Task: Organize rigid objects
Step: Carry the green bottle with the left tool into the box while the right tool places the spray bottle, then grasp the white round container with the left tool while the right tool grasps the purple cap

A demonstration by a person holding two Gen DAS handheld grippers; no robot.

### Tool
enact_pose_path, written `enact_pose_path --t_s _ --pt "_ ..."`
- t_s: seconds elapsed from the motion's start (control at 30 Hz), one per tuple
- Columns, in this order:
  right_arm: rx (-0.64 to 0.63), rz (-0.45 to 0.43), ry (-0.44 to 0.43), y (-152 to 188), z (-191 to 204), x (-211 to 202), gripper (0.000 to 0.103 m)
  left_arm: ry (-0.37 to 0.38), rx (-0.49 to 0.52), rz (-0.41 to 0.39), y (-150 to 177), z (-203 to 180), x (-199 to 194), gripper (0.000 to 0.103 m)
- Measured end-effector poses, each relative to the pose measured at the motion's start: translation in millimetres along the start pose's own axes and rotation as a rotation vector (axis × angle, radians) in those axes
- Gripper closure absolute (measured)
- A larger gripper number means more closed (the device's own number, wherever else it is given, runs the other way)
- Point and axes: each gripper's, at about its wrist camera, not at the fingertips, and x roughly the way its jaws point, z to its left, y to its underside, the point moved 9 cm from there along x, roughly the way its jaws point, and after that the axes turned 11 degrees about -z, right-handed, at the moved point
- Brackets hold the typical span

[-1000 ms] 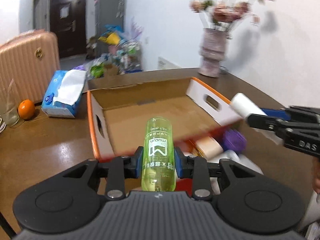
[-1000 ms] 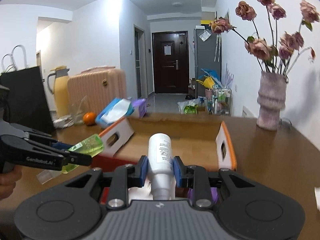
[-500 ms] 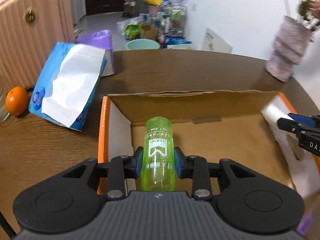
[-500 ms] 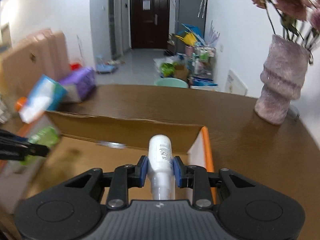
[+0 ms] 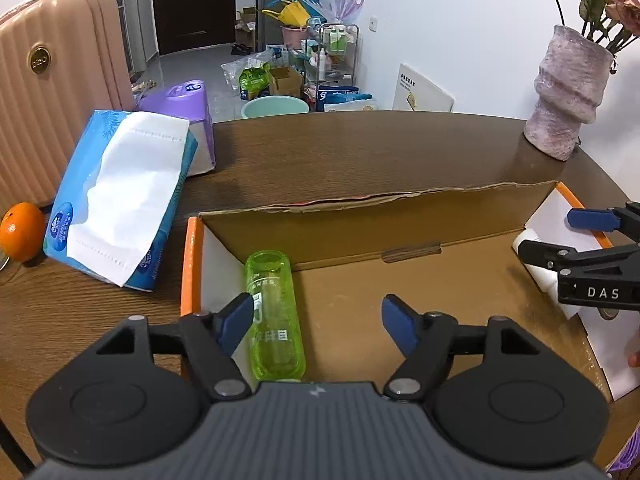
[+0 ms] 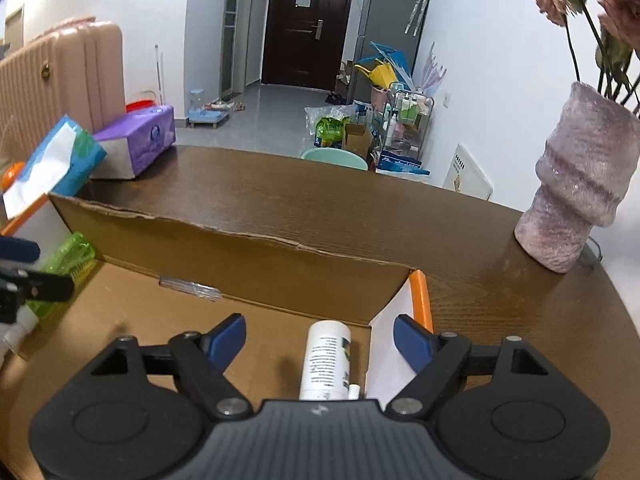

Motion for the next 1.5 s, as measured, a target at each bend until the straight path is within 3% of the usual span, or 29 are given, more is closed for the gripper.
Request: enact_pose_path --t_s 0.07,0.23,0.4,0.7,0.87,1.13,1.23,1.5 --pt "-0.006 -0.012 0.008 -1.2 0.6 -2.6 0.022 -0.005 0.006 -0.007 -1.2 -1.8 -2.3 0.021" --pt "0.019 -0.067 0.04 -7.0 1.7 -25.5 0.017 -0.01 -0.033 -0.002 1.2 -6.4 -22.9 0.02" --pt "-0.004 -0.093 0.016 -11.0 14.7 -73.2 0.016 0.012 -0.01 -0.057 0.2 -17.0 -74.8 0.012" --pt "-0.017 -0.158 0.002 -2.5 33.4 -163.1 0.015 0.022 0.02 -0.152 21.9 -28.7 -165.5 0.008" --pt "0.024 -0.248 0.0 8.0 37.4 -205.0 0.005 -0.003 0.009 -0.236 37.6 -25.7 -203.5 0.006" --pt "0.109 -0.461 -0.045 39.7 41.5 -264.4 0.002 -0.052 0.015 -0.503 77.0 -25.3 -251.3 0.001" --pt "0.146 -0.52 -0.049 56.5 41.9 -286.3 0.0 -0.064 -0.007 -0.525 96.1 -27.9 -266.8 0.0" --pt "0.129 -0.557 -0.062 121.4 60.5 -348.5 0.0 -0.089 0.017 -0.554 163.8 -46.8 -329.4 0.0"
